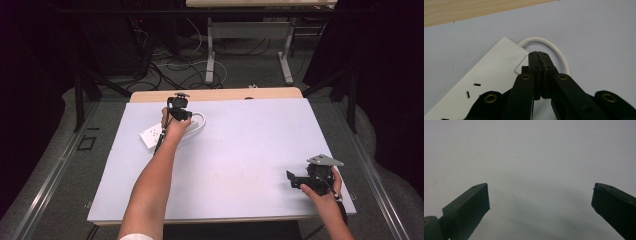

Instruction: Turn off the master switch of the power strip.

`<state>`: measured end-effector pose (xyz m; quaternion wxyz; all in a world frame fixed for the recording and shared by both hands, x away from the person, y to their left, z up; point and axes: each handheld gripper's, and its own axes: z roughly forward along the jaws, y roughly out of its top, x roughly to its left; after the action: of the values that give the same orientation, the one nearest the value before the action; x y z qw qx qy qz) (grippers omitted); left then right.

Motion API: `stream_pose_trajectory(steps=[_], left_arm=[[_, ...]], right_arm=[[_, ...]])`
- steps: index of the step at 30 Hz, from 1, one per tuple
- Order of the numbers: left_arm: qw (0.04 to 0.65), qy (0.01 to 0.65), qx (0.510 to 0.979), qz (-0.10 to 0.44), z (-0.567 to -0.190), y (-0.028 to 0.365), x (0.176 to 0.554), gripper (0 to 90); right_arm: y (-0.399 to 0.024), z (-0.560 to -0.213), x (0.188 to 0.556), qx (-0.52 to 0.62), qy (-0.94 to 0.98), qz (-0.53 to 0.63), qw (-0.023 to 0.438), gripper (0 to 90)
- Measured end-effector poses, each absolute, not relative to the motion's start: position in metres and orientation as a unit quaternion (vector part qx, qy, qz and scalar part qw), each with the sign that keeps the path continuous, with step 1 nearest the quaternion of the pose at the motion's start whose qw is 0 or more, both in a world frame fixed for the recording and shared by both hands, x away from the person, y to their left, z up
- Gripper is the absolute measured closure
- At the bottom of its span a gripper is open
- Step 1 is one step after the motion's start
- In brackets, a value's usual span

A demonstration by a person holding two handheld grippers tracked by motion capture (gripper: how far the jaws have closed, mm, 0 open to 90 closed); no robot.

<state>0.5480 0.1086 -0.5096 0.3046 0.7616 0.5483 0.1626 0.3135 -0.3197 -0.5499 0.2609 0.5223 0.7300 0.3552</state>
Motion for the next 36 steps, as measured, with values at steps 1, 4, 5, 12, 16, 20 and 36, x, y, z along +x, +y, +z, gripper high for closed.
stream_pose_trajectory(steps=[1, 4, 5, 12, 16, 20, 36], left_arm=[[0.300, 0.547, 0.764, 0.163, -0.510, 0.108, 0.548, 90.0], [0.300, 0.548, 0.764, 0.161, -0.514, 0.108, 0.550, 90.0], [0.296, 0.548, 0.765, 0.163, -0.514, 0.108, 0.550, 90.0], [0.284, 0.551, 0.769, 0.155, -0.521, 0.109, 0.555, 90.0], [0.289, 0.553, 0.766, 0.157, -0.522, 0.109, 0.556, 90.0], [0.289, 0.557, 0.764, 0.150, -0.523, 0.109, 0.557, 90.0], [0.273, 0.542, 0.781, 0.146, -0.521, 0.112, 0.561, 90.0]], right_arm=[[-0.320, -0.550, 0.313, 0.521, 0.731, 0.355, 0.261, 1.1], [-0.320, -0.549, 0.313, 0.523, 0.729, 0.356, 0.260, 1.1], [-0.320, -0.549, 0.313, 0.524, 0.728, 0.355, 0.262, 1.1], [-0.318, -0.550, 0.313, 0.522, 0.731, 0.354, 0.260, 1.1], [-0.318, -0.550, 0.313, 0.522, 0.731, 0.355, 0.259, 1.1], [-0.318, -0.550, 0.313, 0.524, 0.731, 0.353, 0.257, 1.1], [-0.318, -0.549, 0.312, 0.521, 0.732, 0.354, 0.259, 1.1]])
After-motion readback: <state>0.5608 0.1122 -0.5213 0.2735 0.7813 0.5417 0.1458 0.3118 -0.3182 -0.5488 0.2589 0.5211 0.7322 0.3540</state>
